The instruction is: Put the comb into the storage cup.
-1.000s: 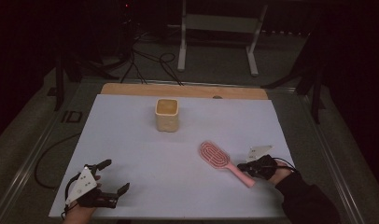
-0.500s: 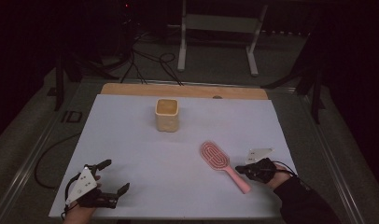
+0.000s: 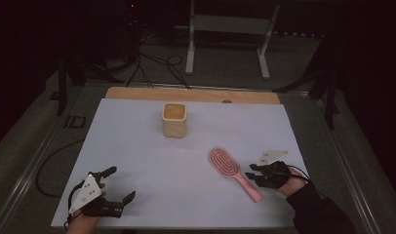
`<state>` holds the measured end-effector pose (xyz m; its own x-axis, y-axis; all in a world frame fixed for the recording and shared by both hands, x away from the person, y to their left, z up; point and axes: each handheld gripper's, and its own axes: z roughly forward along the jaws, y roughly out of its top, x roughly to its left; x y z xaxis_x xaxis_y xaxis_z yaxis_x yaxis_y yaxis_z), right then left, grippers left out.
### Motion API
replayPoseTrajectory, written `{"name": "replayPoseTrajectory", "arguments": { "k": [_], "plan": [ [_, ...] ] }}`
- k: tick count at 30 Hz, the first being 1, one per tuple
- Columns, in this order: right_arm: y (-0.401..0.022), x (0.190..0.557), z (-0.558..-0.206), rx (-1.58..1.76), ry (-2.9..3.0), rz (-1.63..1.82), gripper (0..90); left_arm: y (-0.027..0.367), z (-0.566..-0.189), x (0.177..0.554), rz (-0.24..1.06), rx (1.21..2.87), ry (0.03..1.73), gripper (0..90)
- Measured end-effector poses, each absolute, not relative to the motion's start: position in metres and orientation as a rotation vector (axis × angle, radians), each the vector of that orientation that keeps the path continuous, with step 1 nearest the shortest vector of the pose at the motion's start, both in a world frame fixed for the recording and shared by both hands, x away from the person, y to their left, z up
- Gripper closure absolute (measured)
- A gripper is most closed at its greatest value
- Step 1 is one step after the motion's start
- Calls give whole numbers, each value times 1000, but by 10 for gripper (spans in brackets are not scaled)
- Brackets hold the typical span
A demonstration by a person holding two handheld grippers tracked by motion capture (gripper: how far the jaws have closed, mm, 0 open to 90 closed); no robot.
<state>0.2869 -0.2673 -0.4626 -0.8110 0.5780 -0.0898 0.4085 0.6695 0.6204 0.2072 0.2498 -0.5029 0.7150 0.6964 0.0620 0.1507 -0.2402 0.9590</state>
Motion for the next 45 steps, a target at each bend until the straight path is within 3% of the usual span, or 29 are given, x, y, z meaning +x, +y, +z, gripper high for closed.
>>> {"name": "replayPoseTrajectory", "arguments": {
  "k": [2,7,12,14,15,16,17,22,30,39,45],
  "plan": [
    [-265,286,-461,785,2609,867,548,250,-503,208,589,1768,673,0],
    [-255,286,-452,833,2612,839,283,250,-503,207,590,1768,670,0],
    [-245,288,-448,872,2605,799,124,250,-503,207,590,1767,669,0],
    [-242,290,-449,893,2580,778,137,250,-503,207,588,1767,672,0],
    [-241,292,-450,900,2597,788,204,250,-503,207,589,1769,672,0],
    [-241,295,-450,926,2639,798,194,250,-503,207,591,1768,670,0],
    [-240,297,-452,955,2663,801,114,250,-502,207,590,1767,669,0],
    [-235,295,-453,929,2613,786,95,251,-502,207,591,1766,671,0],
    [-226,297,-460,959,2623,669,99,250,-502,207,587,1765,671,0],
    [-220,309,-476,1079,2714,538,173,250,-502,207,587,1771,665,0],
    [-213,309,-482,1135,2692,512,95,250,-502,207,587,1772,664,0]
  ]
}}
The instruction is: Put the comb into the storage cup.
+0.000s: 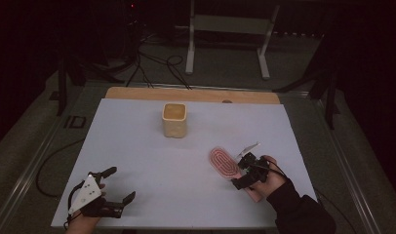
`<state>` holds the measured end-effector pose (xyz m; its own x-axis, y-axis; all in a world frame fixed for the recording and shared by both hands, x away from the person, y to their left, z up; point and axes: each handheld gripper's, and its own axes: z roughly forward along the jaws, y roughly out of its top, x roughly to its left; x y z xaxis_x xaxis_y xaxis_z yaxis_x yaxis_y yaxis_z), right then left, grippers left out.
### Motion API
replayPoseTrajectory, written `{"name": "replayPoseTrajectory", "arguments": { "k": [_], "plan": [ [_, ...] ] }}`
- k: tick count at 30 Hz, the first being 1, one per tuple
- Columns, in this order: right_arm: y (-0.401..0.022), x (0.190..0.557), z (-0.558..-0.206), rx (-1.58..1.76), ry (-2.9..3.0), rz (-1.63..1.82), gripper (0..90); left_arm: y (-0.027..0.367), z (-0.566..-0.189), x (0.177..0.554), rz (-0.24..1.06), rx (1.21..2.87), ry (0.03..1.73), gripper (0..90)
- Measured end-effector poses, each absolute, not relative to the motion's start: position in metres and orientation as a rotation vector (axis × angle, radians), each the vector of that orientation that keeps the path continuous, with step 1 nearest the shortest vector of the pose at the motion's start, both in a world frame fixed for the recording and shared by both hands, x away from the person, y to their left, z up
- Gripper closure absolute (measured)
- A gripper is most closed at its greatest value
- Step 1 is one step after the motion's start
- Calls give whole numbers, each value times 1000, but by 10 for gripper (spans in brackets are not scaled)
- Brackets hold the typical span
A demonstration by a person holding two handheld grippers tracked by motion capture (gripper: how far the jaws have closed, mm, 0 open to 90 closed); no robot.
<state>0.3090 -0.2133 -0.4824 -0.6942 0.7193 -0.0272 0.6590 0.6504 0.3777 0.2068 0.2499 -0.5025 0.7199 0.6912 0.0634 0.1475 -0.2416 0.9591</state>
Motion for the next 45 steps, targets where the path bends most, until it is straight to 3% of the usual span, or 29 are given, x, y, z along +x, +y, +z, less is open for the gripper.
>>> {"name": "replayPoseTrajectory", "arguments": {
  "k": [8,15,18,21,31,45],
  "plan": [
    [-205,307,-488,1168,2684,456,159,250,-503,207,587,1773,665,0],
    [-202,308,-488,1234,2664,452,342,250,-502,206,587,1767,665,0],
    [-201,308,-489,1240,2663,427,356,250,-502,207,587,1768,666,0],
    [-202,310,-490,1256,2675,412,458,250,-502,206,588,1767,666,0],
    [-201,318,-490,1311,2733,332,636,251,-502,207,586,1762,672,0],
    [-196,321,-490,1312,2754,253,688,250,-503,207,584,1766,670,0]
  ]
}}
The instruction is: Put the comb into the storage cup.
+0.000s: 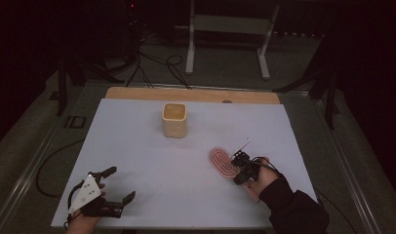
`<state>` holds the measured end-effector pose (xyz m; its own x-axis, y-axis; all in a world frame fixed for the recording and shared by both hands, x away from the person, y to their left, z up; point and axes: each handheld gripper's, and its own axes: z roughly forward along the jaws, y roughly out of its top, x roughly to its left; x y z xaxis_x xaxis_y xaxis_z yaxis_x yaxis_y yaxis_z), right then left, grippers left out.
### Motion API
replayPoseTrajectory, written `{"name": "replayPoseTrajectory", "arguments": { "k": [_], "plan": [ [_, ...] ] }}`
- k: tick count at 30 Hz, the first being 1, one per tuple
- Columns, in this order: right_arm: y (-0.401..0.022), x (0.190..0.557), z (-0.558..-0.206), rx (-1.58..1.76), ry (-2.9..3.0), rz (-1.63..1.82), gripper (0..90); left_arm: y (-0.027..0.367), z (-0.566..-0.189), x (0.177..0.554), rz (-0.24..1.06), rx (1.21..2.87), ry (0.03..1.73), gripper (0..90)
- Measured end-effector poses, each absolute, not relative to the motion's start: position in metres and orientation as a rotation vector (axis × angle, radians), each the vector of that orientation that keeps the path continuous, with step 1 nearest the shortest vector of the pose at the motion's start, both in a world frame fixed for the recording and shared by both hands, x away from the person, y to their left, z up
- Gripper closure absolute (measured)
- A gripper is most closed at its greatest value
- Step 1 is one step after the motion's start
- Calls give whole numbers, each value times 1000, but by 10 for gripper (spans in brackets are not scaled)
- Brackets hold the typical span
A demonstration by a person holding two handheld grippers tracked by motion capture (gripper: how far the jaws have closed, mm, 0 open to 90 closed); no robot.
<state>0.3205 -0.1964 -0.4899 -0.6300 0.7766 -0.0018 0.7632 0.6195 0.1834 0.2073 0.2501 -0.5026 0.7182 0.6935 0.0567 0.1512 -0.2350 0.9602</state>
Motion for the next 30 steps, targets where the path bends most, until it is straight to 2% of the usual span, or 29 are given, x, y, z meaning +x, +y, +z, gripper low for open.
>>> {"name": "replayPoseTrajectory", "arguments": {
  "k": [11,30],
  "plan": [
    [-200,318,-489,1290,2739,339,700,250,-503,208,582,1764,677,0],
    [-210,322,-465,1295,2623,652,701,250,-504,208,581,1768,678,0]
  ]
}}
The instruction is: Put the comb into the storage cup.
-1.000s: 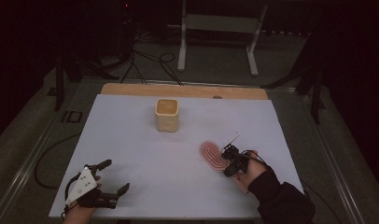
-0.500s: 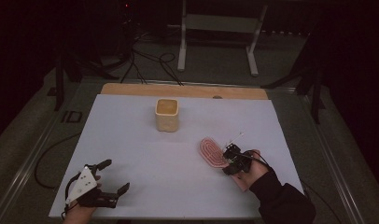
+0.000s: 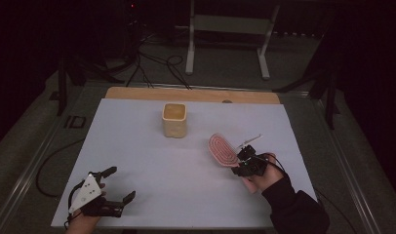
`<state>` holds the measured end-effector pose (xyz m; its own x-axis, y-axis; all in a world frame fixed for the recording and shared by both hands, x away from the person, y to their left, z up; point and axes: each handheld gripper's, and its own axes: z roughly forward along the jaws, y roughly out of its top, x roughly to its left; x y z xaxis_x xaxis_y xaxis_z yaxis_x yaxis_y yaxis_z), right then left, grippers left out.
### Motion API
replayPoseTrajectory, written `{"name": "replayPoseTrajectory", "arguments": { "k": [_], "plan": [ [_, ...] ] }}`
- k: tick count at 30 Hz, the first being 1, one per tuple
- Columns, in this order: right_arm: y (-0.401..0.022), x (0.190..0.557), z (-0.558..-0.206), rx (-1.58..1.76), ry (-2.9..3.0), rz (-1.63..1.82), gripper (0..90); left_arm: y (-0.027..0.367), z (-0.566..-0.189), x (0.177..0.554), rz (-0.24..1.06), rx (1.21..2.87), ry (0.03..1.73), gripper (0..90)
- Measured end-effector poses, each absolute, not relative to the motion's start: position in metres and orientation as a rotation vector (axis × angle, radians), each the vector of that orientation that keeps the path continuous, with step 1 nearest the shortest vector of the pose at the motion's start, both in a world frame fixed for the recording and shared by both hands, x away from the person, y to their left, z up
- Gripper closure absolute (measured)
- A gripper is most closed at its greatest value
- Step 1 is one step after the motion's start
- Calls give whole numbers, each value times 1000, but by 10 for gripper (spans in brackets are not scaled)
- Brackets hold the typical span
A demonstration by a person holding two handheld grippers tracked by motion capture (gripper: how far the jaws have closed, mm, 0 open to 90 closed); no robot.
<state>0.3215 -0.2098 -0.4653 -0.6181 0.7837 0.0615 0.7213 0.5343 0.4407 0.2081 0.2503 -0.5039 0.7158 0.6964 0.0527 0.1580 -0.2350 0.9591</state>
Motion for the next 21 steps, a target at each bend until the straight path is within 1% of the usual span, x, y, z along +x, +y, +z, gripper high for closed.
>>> {"name": "replayPoseTrajectory", "arguments": {
  "k": [21],
  "plan": [
    [-192,320,-445,1131,2566,854,701,250,-504,208,582,1769,679,0]
  ]
}}
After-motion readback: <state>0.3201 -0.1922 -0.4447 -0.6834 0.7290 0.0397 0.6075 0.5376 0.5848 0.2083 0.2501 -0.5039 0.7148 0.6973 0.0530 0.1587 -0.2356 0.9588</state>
